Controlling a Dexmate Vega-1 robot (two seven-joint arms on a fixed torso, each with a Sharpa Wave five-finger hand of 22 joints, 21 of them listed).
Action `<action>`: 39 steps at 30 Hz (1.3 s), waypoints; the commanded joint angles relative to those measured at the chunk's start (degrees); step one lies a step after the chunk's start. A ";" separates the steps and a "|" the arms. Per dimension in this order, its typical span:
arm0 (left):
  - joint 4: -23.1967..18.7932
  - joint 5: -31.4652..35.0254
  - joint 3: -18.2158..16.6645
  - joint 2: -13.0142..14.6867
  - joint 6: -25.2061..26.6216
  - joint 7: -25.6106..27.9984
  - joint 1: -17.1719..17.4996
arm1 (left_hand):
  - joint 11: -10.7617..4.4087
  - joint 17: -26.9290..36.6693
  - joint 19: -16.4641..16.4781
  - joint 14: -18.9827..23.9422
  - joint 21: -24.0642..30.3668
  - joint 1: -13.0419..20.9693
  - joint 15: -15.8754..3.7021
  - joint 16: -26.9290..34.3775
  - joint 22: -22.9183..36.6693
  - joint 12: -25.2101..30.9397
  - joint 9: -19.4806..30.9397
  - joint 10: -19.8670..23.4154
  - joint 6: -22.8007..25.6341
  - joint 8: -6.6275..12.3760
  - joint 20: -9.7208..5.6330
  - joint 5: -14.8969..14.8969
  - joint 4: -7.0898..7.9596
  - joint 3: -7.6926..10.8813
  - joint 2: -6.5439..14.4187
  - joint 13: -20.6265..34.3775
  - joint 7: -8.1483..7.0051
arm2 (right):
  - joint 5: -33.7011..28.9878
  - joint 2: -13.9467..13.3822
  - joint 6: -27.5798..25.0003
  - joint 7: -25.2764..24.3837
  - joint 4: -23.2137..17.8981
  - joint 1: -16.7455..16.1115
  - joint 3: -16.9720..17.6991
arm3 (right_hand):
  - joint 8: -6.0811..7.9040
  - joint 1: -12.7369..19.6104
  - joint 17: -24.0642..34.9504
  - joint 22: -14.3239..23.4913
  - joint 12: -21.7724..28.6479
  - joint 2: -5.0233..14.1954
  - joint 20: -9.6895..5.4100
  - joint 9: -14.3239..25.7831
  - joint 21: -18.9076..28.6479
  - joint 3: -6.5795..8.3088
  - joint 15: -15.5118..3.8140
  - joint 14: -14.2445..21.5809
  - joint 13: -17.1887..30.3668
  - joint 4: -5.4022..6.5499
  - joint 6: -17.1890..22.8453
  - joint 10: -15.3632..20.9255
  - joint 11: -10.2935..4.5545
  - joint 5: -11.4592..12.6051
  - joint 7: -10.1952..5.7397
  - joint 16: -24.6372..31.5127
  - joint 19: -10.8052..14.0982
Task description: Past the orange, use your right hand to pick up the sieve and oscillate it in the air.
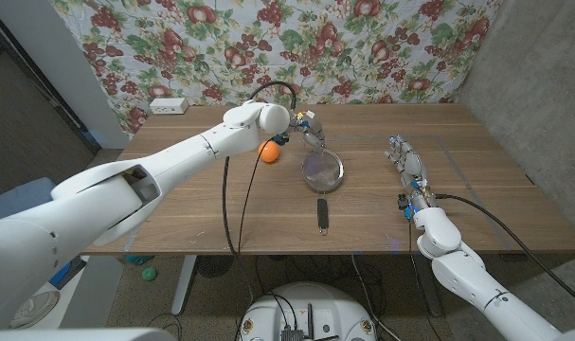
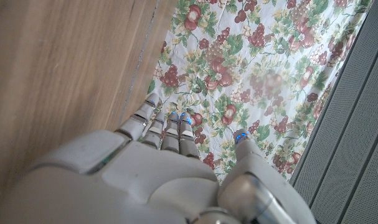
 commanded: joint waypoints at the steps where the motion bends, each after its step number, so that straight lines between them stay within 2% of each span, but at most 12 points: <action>1: 2.42 -0.39 0.19 -1.27 -1.57 2.78 0.28 | 0.10 0.12 0.67 0.72 0.25 1.69 -3.46 0.06 0.15 -0.32 0.18 0.68 1.39 0.54 0.12 0.39 0.02 0.77 0.72 0.33 0.15 | 0.29 0.14 0.20 0.15 0.68 0.20 0.17 | -0.04 -0.33 -0.08 0.20 -0.03 0.43 0.13 0.21 -0.18 -0.09 -0.08 0.51 0.27 -0.20 0.55 0.32 -0.14 0.25 0.09 -0.15 0.48; 8: 3.30 -0.74 -0.08 -1.82 -2.21 5.40 0.96 | -0.01 0.13 2.12 1.97 0.74 5.19 -3.85 0.33 0.22 -0.05 0.53 2.78 4.32 1.37 -0.04 0.71 -0.23 1.09 2.55 0.40 0.79 | 0.81 0.25 0.03 0.23 0.94 0.40 0.31 | -0.03 -0.37 -0.08 0.21 -0.04 0.42 0.15 0.21 -0.30 -0.10 -0.10 0.52 0.27 -0.18 0.59 0.31 -0.11 0.24 0.13 -0.15 0.53; 10: 3.54 -0.77 0.03 -1.98 -2.28 5.63 0.96 | -0.03 0.10 2.31 2.21 0.79 5.94 -3.95 0.33 0.23 -0.12 0.63 3.03 5.52 1.80 -0.22 0.74 -0.31 0.96 2.59 0.41 1.21 | 0.60 0.09 0.19 0.47 1.21 0.54 0.25 | -0.04 -0.37 -0.08 0.21 -0.03 0.42 0.18 0.21 -0.34 -0.10 -0.05 0.54 0.27 -0.18 0.57 0.32 -0.13 0.24 0.12 -0.15 0.53; 18: 5.23 -2.03 0.09 -2.89 -2.89 6.24 1.16 | -0.04 0.11 2.93 2.91 0.99 7.82 -4.09 0.45 0.27 -0.17 0.90 3.95 7.71 2.65 -0.29 0.87 -0.35 0.80 3.10 0.43 1.35 | 0.99 0.07 0.16 0.55 1.52 0.74 0.46 | -0.05 -0.38 -0.10 0.21 -0.06 0.43 0.19 0.21 -0.51 -0.09 -0.02 0.56 0.27 -0.20 0.56 0.28 -0.12 0.25 0.09 -0.17 0.58; 21: 5.71 -2.73 -0.25 -3.12 -3.20 7.35 1.53 | -0.51 0.11 3.83 4.17 1.33 10.88 -4.64 0.72 0.31 -0.09 1.32 5.34 10.43 3.87 -0.49 1.27 -0.61 1.23 4.34 0.46 1.60 | 1.02 0.06 0.16 0.62 1.70 0.87 0.46 | -0.04 -0.38 -0.10 0.21 -0.06 0.43 0.20 0.21 -0.55 -0.09 -0.09 0.48 0.27 -0.20 0.58 0.27 -0.10 0.24 0.11 -0.21 0.60; 25: 5.41 -2.87 -0.58 -3.10 -2.69 8.99 2.14 | -1.40 0.22 5.49 6.25 2.06 16.25 -5.63 1.09 0.44 0.00 3.25 8.34 17.56 7.95 -0.88 1.65 -0.60 0.89 5.79 0.55 1.63 | 1.09 -0.05 0.33 0.93 2.02 0.99 0.46 | -0.06 -0.39 -0.11 0.22 -0.07 0.42 0.22 0.21 -0.64 -0.09 -0.08 0.42 0.27 -0.20 0.54 0.26 -0.16 0.24 0.11 -0.24 0.63; 30: 4.52 -2.33 -0.60 -2.90 -1.43 10.47 2.77 | -1.79 0.23 6.08 6.89 2.35 18.17 -5.87 1.18 0.48 0.10 4.06 9.51 18.65 9.06 -1.13 1.80 -0.70 0.69 5.94 0.61 1.91 | 1.24 -0.18 0.23 1.07 2.09 1.09 0.52 | -0.06 -0.41 -0.12 0.22 -0.05 0.42 0.22 0.21 -0.76 -0.09 -0.03 0.53 0.27 -0.20 0.55 0.32 -0.16 0.24 0.07 -0.21 0.66; 39: 2.77 -2.12 -1.13 -2.74 1.46 12.44 3.99 | -1.82 0.29 6.43 7.28 2.55 19.36 -6.07 1.22 0.52 0.16 4.90 10.56 19.32 10.05 -1.36 1.87 -0.48 0.10 5.94 0.71 2.51 | 1.29 -0.49 0.23 1.52 2.30 1.39 0.49 | -0.07 -0.46 -0.12 0.23 -0.08 0.40 0.25 0.21 -0.93 -0.11 -0.02 0.54 0.27 -0.19 0.53 0.26 -0.17 0.24 0.10 -0.23 0.70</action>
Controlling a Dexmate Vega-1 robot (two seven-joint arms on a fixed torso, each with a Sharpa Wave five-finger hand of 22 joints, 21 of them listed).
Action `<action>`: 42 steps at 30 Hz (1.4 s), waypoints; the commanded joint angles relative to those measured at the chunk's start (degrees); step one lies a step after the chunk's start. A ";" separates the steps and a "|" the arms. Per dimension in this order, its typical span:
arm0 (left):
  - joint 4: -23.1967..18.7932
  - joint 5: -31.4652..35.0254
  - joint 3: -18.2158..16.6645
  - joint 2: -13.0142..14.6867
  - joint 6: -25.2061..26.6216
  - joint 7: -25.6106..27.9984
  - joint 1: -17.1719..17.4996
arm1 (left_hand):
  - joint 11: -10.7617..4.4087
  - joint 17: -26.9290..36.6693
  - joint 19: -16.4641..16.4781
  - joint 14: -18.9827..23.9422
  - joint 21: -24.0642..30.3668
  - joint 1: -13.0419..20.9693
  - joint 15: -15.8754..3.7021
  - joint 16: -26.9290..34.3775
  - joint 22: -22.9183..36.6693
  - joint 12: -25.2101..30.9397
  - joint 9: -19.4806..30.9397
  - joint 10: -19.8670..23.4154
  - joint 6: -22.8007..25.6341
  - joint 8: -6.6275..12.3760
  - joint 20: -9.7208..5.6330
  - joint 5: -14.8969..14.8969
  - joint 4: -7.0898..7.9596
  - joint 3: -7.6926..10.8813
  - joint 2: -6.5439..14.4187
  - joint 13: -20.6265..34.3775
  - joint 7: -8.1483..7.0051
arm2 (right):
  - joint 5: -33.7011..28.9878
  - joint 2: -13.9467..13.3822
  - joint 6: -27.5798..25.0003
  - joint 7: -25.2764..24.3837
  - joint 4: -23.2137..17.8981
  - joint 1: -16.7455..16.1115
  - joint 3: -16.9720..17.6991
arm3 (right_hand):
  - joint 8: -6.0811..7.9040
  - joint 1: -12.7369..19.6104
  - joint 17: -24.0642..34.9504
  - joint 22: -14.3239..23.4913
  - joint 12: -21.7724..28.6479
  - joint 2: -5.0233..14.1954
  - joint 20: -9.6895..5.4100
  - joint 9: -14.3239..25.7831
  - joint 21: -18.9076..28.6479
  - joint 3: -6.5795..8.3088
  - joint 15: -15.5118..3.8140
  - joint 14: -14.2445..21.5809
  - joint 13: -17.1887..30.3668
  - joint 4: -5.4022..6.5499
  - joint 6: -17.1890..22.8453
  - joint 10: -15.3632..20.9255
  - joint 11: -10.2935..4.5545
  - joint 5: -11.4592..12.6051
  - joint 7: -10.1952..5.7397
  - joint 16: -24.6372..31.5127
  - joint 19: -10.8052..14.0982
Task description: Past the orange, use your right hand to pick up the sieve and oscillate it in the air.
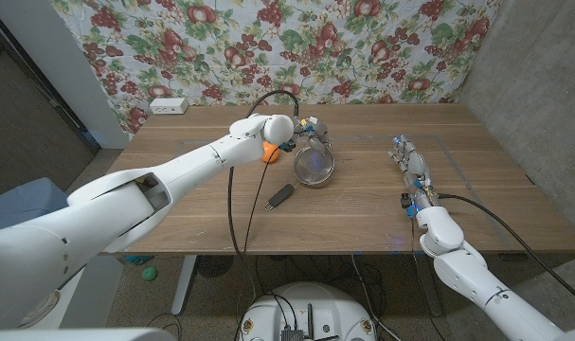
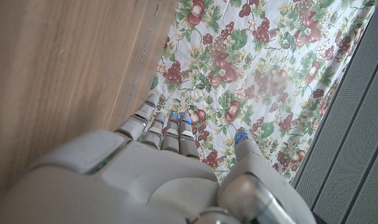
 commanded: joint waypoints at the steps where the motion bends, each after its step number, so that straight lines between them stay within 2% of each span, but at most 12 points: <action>1: -1.92 0.10 -0.76 0.06 3.22 2.88 1.52 | -0.01 0.31 0.82 0.45 0.41 0.77 -5.96 0.49 0.25 0.16 0.52 0.71 0.62 0.72 -0.06 0.44 0.12 -0.45 0.06 0.15 0.13 | 0.15 -0.41 -0.07 0.48 0.30 0.34 0.05 | -0.07 -0.47 0.16 0.23 -0.08 0.40 -0.17 0.21 -0.30 -0.11 -0.05 0.52 0.29 -0.18 0.54 0.25 -0.15 0.23 0.11 -0.23 0.30; 3: -2.07 -0.24 -1.02 -0.01 3.66 3.09 1.60 | -0.03 0.33 0.89 0.58 0.46 0.70 -5.98 0.52 0.26 0.22 0.82 1.13 1.05 1.14 -0.14 0.39 0.34 -0.91 -0.14 0.19 0.11 | 0.40 -0.34 -0.07 0.53 0.27 0.34 0.10 | -0.07 -0.47 0.16 0.23 -0.08 0.40 -0.17 0.21 -0.33 -0.11 0.00 0.51 0.29 -0.19 0.54 0.25 -0.14 0.23 0.08 -0.24 0.32; 6: -2.35 -0.73 -1.42 -0.18 4.58 3.58 1.81 | 0.02 0.47 0.97 0.76 0.54 0.32 -6.08 0.59 0.29 0.11 1.60 1.53 2.42 2.34 -0.21 0.26 0.81 -1.97 -0.32 0.26 0.84 | 0.36 -0.48 0.06 0.80 0.41 0.41 0.05 | -0.07 -0.47 0.16 0.23 -0.07 0.40 -0.15 0.21 -0.38 -0.11 0.00 0.49 0.29 -0.19 0.52 0.28 -0.13 0.23 0.09 -0.26 0.33; 12: -4.13 -2.54 -3.11 -0.47 8.75 5.16 3.23 | 0.12 0.52 1.16 1.09 0.67 0.65 -6.33 0.68 0.31 0.22 2.37 2.39 3.06 3.26 -0.35 0.31 0.73 -2.56 -0.24 0.31 1.50 | 0.41 -0.61 -0.02 0.91 0.32 0.43 0.05 | -0.07 -0.49 0.15 0.23 -0.08 0.39 -0.15 0.21 -0.47 -0.12 -0.06 0.49 0.29 -0.19 0.53 0.26 -0.18 0.23 0.12 -0.27 0.36; 22: -6.98 -5.45 -4.88 0.45 12.12 7.77 4.77 | 0.06 0.49 1.31 1.43 0.81 1.36 -6.34 0.68 0.34 0.34 3.46 3.58 3.42 4.33 -0.52 0.45 0.50 -3.24 -0.25 0.39 2.01 | -0.23 -1.12 -2.07 -0.32 -1.09 0.39 0.01 | -0.06 -0.16 0.01 0.23 -0.04 0.33 0.09 0.20 -0.65 0.04 0.24 0.69 0.28 -0.49 0.54 0.38 -0.28 0.31 0.12 -0.29 0.39; 30: -8.26 -7.39 -6.06 0.50 14.57 10.30 5.58 | 0.16 0.07 1.56 2.07 0.98 3.11 -6.60 0.38 0.32 0.39 4.86 4.97 4.87 6.00 -0.66 1.05 -0.13 -3.94 -1.54 0.40 2.63 | -0.59 -1.83 -4.16 -1.18 -2.55 0.18 0.00 | 0.00 1.19 -0.44 0.20 0.00 -0.24 0.30 0.19 -0.90 0.59 0.42 0.83 0.25 -1.79 0.60 0.59 -0.35 0.59 0.20 -0.56 0.60; 42: -8.85 -11.75 -7.73 -0.53 18.51 12.73 5.37 | 0.03 -0.47 1.88 3.18 1.19 5.75 -6.89 -0.33 0.29 0.30 6.91 6.59 6.61 7.98 -1.03 2.36 -0.05 -4.36 -3.37 0.37 4.11 | -0.25 -3.36 -7.90 -2.05 -5.07 -0.43 0.34 | 0.10 2.46 -0.96 0.20 0.16 -1.31 0.97 0.19 -1.01 0.85 0.92 1.71 0.22 -3.19 0.84 1.21 0.18 0.72 0.75 -0.61 1.41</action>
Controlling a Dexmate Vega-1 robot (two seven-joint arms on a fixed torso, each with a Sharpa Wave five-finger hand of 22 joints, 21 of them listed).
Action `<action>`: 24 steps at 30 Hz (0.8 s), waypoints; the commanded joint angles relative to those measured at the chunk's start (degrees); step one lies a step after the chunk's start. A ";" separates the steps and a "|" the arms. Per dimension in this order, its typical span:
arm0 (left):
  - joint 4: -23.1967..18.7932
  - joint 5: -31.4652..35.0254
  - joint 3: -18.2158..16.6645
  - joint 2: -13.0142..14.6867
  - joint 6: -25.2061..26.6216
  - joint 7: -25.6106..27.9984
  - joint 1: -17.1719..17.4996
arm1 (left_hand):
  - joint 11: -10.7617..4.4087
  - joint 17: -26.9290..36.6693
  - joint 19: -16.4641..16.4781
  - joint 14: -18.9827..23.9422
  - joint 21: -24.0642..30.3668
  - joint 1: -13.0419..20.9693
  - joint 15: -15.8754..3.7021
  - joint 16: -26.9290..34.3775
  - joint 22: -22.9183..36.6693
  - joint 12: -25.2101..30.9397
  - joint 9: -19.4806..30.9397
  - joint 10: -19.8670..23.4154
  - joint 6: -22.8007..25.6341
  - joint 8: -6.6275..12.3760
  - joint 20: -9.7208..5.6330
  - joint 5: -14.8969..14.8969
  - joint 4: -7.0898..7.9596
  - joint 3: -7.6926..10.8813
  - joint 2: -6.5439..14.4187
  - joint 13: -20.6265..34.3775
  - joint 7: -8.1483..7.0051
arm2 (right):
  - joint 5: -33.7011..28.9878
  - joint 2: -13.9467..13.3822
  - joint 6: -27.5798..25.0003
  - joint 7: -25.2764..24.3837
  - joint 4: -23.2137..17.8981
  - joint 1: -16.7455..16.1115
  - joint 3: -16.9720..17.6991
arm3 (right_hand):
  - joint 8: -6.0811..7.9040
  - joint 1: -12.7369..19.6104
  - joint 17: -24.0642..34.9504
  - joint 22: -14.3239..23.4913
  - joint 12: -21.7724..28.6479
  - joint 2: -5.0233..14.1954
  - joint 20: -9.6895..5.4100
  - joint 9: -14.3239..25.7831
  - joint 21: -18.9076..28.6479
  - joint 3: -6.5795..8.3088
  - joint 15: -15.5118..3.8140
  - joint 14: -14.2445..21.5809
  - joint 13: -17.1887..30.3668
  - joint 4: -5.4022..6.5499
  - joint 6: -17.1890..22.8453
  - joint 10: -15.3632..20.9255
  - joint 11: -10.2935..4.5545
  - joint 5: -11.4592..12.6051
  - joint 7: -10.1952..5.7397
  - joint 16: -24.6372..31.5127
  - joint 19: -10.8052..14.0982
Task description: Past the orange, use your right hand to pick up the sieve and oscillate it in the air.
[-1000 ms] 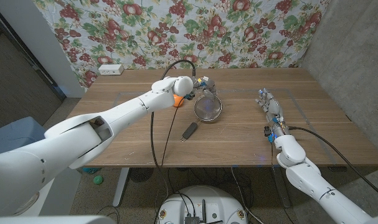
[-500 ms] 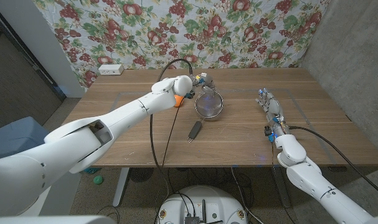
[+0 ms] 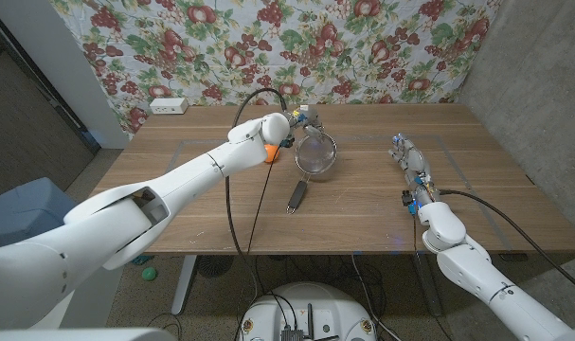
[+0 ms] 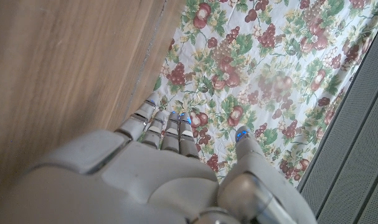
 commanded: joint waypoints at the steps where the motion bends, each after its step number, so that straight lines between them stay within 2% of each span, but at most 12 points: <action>1: -0.85 -4.32 -1.75 -0.88 3.97 2.14 -0.10 | -0.30 -0.10 0.39 0.84 0.44 1.28 -6.59 -0.54 0.18 0.34 6.69 1.55 3.38 3.83 -0.17 0.72 0.02 -0.04 -0.32 0.11 2.72 | 0.14 -1.24 -2.82 -0.61 -1.85 -0.41 0.25 | 0.10 0.84 -0.04 0.20 0.17 -0.79 0.12 0.19 -0.16 0.14 -0.01 0.78 0.23 -0.61 0.55 0.55 0.19 0.28 0.46 -0.26 0.63; 6: -0.47 -6.60 -2.15 -1.44 5.28 2.35 -0.81 | 0.05 -0.24 0.50 1.36 0.50 2.14 -6.65 -1.02 0.15 0.29 7.60 2.26 4.33 4.66 -0.37 1.45 0.13 0.50 -0.96 0.06 3.70 | 0.37 -1.26 -2.75 -0.53 -1.73 -0.47 0.32 | 0.12 1.03 -0.14 0.20 0.15 -1.07 0.18 0.19 -0.24 0.11 0.18 0.90 0.23 -0.85 0.64 0.59 0.24 0.28 0.57 -0.30 0.72; 9: -0.33 -7.39 -2.09 -1.69 5.75 2.86 -1.35 | 0.12 -0.24 0.78 1.80 0.61 2.40 -6.88 -1.16 0.12 0.32 8.09 2.79 4.98 5.16 -0.68 1.85 0.22 0.74 -1.38 0.02 3.68 | 0.52 -1.34 -3.10 -0.54 -1.81 -0.47 0.31 | 0.12 1.10 -0.18 0.21 0.15 -1.17 0.17 0.19 -0.27 0.09 0.09 0.86 0.22 -0.93 0.65 0.63 0.32 0.27 0.61 -0.35 0.78; 15: -0.08 -8.86 -2.07 -2.48 7.06 4.20 -2.24 | 0.20 -0.17 1.07 2.47 0.69 3.02 -7.00 -1.39 0.04 0.24 9.06 3.48 6.73 6.30 -1.11 2.75 0.30 1.42 -2.13 -0.07 4.95 | 0.87 -1.71 -3.91 -0.45 -2.16 -0.57 0.34 | 0.09 1.23 -0.25 0.21 0.12 -1.38 0.20 0.19 -0.34 0.05 0.10 0.92 0.22 -1.09 0.62 0.62 0.44 0.27 0.68 -0.40 0.87; 24: 0.74 -11.23 -2.42 -3.88 8.54 6.51 -3.33 | 0.71 -0.07 1.21 2.76 0.71 3.36 -6.92 -1.57 -0.03 0.21 9.87 4.10 7.24 6.89 -1.17 3.56 0.44 2.07 -2.60 -0.13 5.19 | 1.52 -2.65 -5.09 0.31 -2.66 -0.66 0.41 | 0.05 1.36 -0.35 0.22 0.05 -1.70 0.24 0.20 -0.46 -0.06 0.15 1.01 0.22 -1.25 0.56 0.54 0.44 0.25 0.80 -0.46 0.98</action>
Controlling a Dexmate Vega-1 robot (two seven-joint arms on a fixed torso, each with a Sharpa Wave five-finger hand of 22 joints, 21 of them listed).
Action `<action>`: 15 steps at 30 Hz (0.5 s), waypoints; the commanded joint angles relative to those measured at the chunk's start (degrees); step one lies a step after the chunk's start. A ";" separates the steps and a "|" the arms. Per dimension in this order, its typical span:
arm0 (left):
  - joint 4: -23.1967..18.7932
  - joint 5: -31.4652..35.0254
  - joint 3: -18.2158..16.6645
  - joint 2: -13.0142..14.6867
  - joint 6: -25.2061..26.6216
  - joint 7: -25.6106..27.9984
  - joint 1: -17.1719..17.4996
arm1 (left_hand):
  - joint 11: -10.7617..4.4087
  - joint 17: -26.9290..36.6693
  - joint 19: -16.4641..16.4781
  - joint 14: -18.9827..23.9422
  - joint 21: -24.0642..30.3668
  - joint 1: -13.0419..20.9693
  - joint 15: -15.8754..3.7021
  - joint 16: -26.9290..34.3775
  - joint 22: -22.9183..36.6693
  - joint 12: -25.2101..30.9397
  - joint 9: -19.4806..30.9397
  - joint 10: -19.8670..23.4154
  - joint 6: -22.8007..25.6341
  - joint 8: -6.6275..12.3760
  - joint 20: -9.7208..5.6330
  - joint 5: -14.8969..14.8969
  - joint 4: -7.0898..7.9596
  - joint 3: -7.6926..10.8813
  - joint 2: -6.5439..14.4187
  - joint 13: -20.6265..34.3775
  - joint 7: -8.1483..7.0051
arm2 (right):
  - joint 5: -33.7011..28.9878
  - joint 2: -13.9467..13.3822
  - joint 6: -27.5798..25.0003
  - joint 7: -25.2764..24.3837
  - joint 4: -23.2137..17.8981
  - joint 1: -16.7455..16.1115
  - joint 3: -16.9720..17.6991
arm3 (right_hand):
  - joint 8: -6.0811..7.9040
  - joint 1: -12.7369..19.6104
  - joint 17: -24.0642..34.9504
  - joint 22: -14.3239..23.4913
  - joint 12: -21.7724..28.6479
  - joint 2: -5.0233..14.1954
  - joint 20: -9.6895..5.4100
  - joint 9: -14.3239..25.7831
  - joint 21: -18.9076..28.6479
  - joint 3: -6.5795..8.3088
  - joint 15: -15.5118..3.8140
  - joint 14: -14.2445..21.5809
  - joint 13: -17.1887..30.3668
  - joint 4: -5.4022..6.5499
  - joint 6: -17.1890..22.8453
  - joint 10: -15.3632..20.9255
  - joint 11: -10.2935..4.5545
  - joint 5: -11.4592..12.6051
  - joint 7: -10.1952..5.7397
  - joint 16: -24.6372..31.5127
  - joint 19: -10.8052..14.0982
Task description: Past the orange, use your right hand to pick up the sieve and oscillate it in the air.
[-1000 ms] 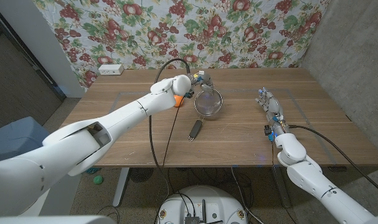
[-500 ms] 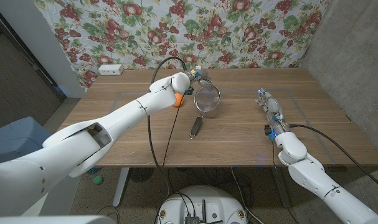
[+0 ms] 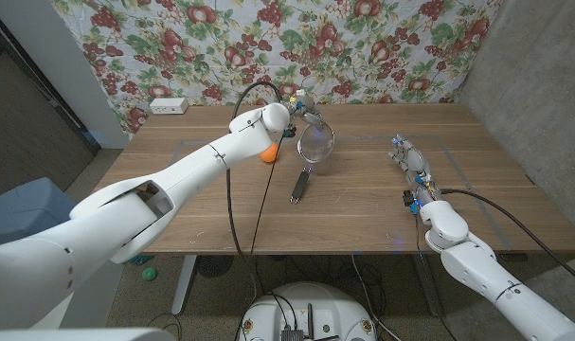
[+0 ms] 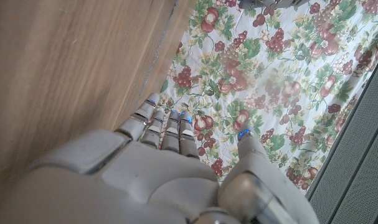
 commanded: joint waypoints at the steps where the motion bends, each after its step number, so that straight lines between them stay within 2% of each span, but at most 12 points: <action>1: 1.15 -3.78 -0.69 -2.12 2.31 3.02 -1.77 | -0.92 0.19 0.42 0.54 0.29 0.59 -6.75 -0.27 -0.05 0.20 9.98 1.70 6.44 1.42 -0.34 0.68 0.11 0.54 -0.26 0.01 5.53 | 1.01 -1.27 -2.04 0.94 -0.77 -0.14 0.08 | 0.05 0.07 0.04 0.22 0.05 -0.44 0.31 0.20 -0.02 0.08 -0.08 0.80 0.22 -0.17 0.26 0.26 0.15 0.25 0.55 0.04 0.62; 15: 1.36 -8.93 -2.43 -3.94 1.78 6.14 -2.10 | -0.29 0.28 0.65 0.91 0.31 0.69 -6.35 -0.44 -0.13 0.04 11.06 2.24 6.55 1.93 -0.26 1.68 0.27 1.39 -1.05 -0.05 6.10 | 1.85 -4.46 -6.07 2.92 -2.80 -0.10 -0.09 | -0.01 0.07 -0.15 0.22 -0.01 -1.79 0.88 0.21 -0.15 -0.45 0.68 1.11 0.23 -0.53 0.14 0.24 0.41 0.05 0.82 -0.05 1.03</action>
